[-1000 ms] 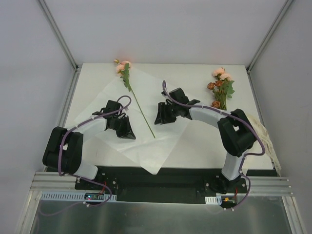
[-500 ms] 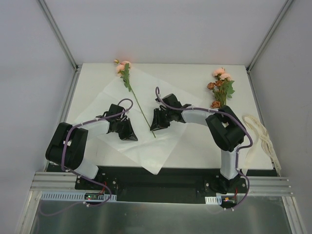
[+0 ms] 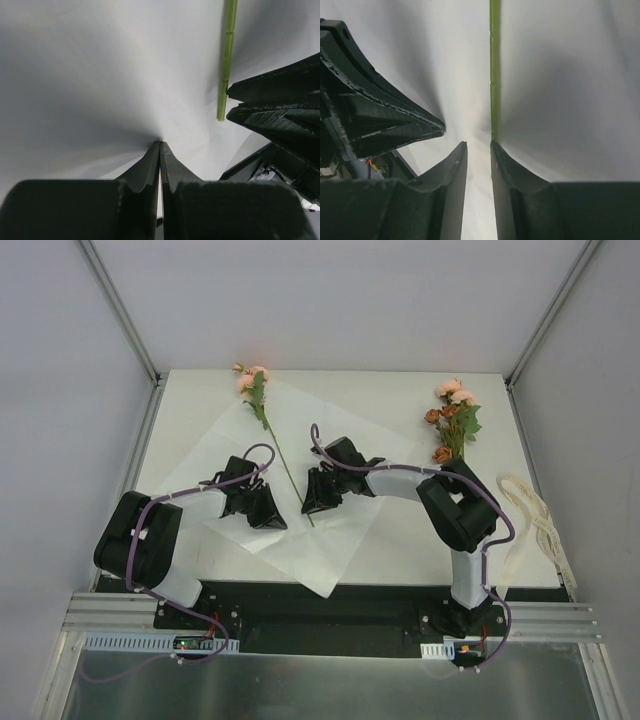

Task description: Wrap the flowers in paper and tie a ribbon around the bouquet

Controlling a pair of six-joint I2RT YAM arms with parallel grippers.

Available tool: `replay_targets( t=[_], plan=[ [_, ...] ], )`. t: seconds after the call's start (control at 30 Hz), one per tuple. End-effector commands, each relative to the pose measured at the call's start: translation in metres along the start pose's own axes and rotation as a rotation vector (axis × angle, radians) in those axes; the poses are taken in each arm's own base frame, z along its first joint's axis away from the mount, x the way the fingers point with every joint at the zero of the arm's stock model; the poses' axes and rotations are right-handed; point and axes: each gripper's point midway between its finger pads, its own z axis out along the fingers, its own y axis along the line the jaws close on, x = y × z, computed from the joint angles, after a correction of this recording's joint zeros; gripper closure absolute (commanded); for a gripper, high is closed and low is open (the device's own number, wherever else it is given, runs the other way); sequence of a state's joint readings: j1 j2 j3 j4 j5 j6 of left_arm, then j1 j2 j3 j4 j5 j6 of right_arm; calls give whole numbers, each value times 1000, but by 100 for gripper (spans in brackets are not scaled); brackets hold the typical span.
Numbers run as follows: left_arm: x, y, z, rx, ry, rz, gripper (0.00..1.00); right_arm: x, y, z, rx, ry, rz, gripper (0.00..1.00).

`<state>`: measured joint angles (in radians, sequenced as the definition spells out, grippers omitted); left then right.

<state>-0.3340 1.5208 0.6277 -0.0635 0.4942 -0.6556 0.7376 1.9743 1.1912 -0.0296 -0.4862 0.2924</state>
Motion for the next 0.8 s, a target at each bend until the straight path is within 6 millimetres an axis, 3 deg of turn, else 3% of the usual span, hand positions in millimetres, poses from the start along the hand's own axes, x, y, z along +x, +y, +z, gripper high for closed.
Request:
replay_targets(
  t=[0.0, 0.2, 0.33, 0.37, 0.47, 0.53, 0.6, 0.63, 0.7, 0.73, 0.77],
  plan=[
    [15, 12, 6, -43, 34, -13, 100, -14, 23, 3, -74, -44, 23, 72],
    [16, 6, 3, -20, 35, -9, 100, -20, 47, 3, -196, -56, 103, 72],
    [10, -14, -10, 54, 18, -2, 99, -24, 42, -16, -158, -101, 61, 69],
    [5, -21, -16, 76, -4, 5, 90, -23, 34, -21, -114, -100, 61, 63],
    [-23, -33, -32, 110, -75, -13, 65, -17, 14, -24, -45, -82, 22, 56],
    [-57, -43, -46, 124, -153, -43, 60, -10, 8, -22, -31, -68, 17, 55],
    [-80, -44, -48, 115, -188, -68, 56, -7, 6, -20, -28, -62, 18, 55],
    [-104, -56, -57, 127, -241, -56, 54, -5, 2, -19, -19, -62, 20, 55],
    [-128, -49, -48, 69, -269, -75, 50, -3, -1, -18, -10, -63, 14, 55],
    [-149, -61, -53, 76, -305, -64, 49, -3, -4, -18, 2, -68, 1, 55],
    [-157, -54, -40, 50, -286, -86, 50, -1, -6, -17, 6, -60, -5, 55]
  ],
)
